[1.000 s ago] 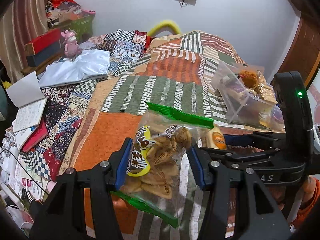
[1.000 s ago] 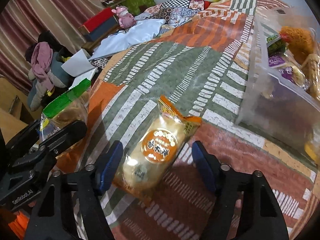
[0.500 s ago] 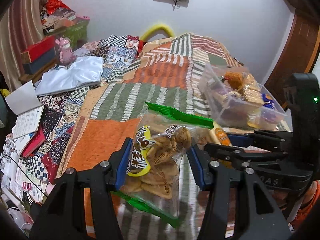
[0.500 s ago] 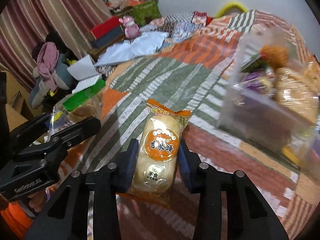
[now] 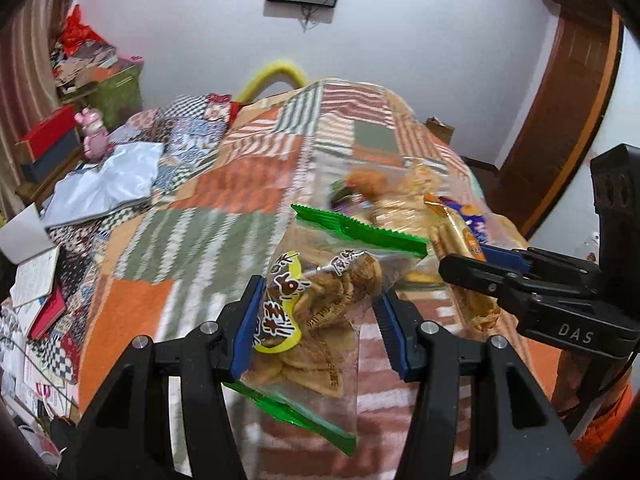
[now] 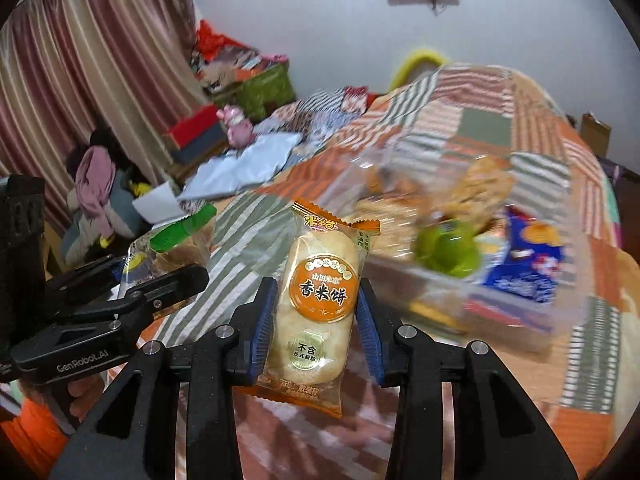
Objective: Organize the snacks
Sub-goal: 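Carry the cracker bag and bun pack over the box and release both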
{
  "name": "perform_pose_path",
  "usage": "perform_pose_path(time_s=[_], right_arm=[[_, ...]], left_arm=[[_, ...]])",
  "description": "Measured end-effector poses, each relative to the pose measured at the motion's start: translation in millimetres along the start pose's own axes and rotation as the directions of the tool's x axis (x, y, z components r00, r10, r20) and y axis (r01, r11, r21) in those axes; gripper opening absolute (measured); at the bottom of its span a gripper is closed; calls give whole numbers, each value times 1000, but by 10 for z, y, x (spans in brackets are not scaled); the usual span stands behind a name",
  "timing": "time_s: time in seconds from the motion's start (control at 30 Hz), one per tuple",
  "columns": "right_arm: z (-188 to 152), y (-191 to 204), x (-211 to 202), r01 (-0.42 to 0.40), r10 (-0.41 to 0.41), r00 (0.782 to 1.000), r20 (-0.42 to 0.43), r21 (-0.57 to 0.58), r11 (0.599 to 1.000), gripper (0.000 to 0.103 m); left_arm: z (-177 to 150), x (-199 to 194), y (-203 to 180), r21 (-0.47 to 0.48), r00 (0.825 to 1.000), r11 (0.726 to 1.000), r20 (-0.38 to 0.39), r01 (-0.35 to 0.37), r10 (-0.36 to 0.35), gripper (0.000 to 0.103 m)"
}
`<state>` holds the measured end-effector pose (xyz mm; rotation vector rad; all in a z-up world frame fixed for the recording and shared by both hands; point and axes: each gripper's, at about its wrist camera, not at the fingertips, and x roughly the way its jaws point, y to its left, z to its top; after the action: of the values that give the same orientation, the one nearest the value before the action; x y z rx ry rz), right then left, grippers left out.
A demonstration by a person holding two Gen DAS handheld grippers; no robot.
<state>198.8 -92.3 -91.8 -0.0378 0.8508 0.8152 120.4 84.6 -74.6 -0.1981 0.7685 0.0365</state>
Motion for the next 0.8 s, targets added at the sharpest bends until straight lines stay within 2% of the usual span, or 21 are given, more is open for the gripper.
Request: perform_pose_path(time_s=[0.3, 0.5, 0.8], right_arm=[[73, -518, -377, 84, -90, 993, 80, 71, 994, 36], [137, -778, -481, 130, -141, 984, 109, 98, 987, 36], [315, -1014, -287, 149, -160, 982, 98, 113, 982, 36]], left_arm=[[362, 195, -517, 50, 997, 996, 15, 78, -79, 53], [607, 487, -706, 71, 994, 992, 2, 106, -107, 53], [853, 974, -874, 112, 994, 988, -25, 108, -105, 53]])
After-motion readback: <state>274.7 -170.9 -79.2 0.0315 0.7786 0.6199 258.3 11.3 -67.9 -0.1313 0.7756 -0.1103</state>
